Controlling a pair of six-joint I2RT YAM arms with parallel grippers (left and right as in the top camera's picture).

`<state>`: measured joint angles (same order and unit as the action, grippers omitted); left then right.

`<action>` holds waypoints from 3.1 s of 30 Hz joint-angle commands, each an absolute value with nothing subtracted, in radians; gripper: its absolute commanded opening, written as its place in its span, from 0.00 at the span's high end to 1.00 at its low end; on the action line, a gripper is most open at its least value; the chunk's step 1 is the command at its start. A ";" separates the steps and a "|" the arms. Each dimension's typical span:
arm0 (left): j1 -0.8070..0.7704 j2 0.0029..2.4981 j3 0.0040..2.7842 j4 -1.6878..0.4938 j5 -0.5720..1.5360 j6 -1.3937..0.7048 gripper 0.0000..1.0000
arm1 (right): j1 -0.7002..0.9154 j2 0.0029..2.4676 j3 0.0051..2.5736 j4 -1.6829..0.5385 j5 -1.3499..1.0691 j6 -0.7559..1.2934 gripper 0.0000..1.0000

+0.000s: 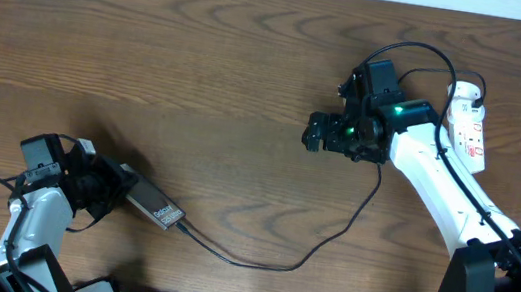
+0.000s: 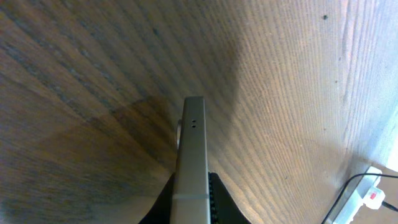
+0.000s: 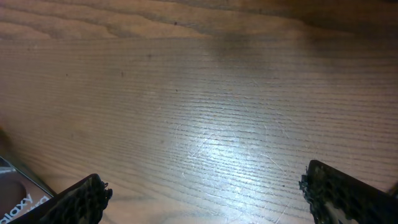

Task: Plug charger to phone and switch on socket
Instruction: 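Set the phone flat on the table and open the left gripper, then move the right gripper to the white power strip's plugged socket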

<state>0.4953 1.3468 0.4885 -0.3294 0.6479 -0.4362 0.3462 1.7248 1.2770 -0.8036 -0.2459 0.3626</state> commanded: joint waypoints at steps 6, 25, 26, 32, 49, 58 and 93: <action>0.493 1.346 0.498 -0.336 0.627 -0.412 0.85 | 0.352 1.700 1.295 -0.805 -0.238 0.363 0.01; 0.493 1.346 0.498 -0.380 0.622 -0.411 0.75 | 0.352 1.700 1.295 -0.808 -0.238 0.362 0.01; 0.493 1.346 0.498 -0.387 0.615 -0.411 0.75 | 0.352 1.700 1.295 -0.808 -0.239 0.362 0.01; 0.493 1.346 0.498 -0.418 0.585 -0.407 0.75 | 0.352 1.700 1.295 -0.808 -0.238 0.362 0.01; 0.493 1.346 0.498 -0.520 0.485 -0.416 0.52 | 0.353 1.700 1.295 -0.812 -0.239 0.362 0.01; 0.493 1.345 0.500 -0.556 0.477 -0.423 0.32 | 0.352 1.700 1.295 -0.820 -0.238 0.362 0.01; 0.412 0.938 0.953 -0.737 0.904 -0.097 0.04 | 0.113 1.507 1.621 -1.105 -0.015 0.290 0.01</action>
<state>0.4438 0.9585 0.9375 -0.7456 0.8333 -0.1383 0.1429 1.5734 1.5642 -1.0908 -0.1490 0.3096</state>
